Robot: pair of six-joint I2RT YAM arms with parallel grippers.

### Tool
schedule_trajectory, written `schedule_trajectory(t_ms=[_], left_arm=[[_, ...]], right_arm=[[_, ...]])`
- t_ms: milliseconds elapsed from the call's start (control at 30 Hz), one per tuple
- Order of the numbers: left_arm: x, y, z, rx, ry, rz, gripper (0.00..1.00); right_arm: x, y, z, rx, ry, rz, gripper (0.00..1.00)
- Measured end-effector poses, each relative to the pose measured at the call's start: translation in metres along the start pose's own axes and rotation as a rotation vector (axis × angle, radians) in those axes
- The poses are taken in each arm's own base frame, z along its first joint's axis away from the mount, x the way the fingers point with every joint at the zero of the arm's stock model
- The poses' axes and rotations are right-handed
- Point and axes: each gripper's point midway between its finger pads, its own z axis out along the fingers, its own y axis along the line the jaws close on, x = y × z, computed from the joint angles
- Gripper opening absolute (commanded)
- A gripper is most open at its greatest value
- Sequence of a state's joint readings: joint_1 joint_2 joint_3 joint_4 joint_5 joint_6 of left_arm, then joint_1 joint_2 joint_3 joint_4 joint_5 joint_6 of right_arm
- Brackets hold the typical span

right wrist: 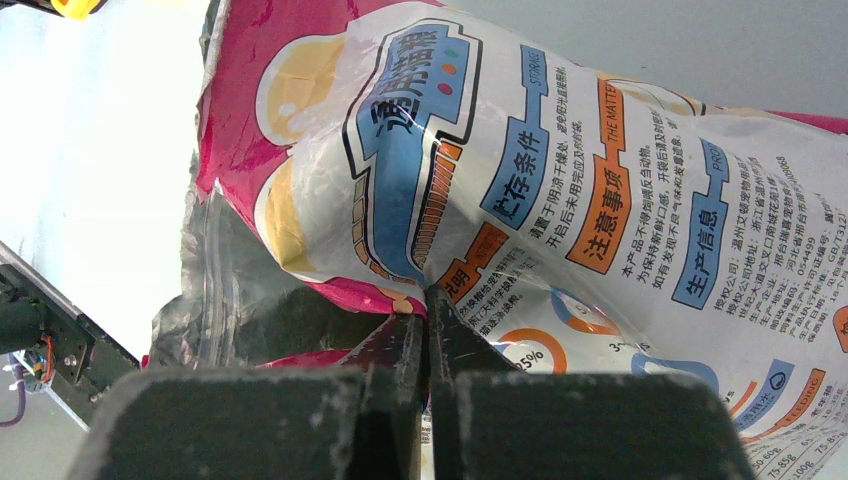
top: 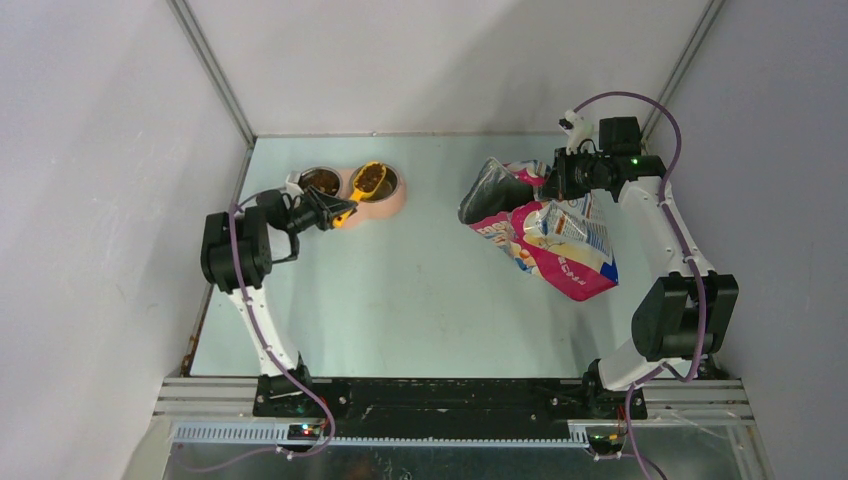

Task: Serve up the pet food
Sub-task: Pour the pet food into the pet food bowl.

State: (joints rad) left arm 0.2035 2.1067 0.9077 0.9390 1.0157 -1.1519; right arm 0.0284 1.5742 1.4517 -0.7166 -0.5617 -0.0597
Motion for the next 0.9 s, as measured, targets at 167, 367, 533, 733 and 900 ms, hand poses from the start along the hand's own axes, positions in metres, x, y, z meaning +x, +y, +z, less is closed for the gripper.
schedule_trajectory(t_ms=[167,367,533,733,900], left_arm=[[-0.003,-0.002,0.0,-0.031,0.01,0.034,0.0],[-0.011,-0.005,0.0,-0.083,0.014,0.093,0.0],[-0.011,-0.004,-0.001,-0.102,0.03,0.122,0.0],[-0.009,-0.005,-0.003,-0.116,0.045,0.136,0.0],[-0.007,-0.006,-0.005,-0.125,0.053,0.134,0.0]], right_arm=[[0.0,0.0,0.0,0.0,0.0,0.0,0.0],[0.0,0.0,0.0,0.0,0.0,0.0,0.0],[0.0,0.0,0.0,0.0,0.0,0.0,0.0],[0.001,0.0,0.0,0.0,0.0,0.0,0.0],[0.0,0.0,0.0,0.0,-0.003,-0.002,0.0]])
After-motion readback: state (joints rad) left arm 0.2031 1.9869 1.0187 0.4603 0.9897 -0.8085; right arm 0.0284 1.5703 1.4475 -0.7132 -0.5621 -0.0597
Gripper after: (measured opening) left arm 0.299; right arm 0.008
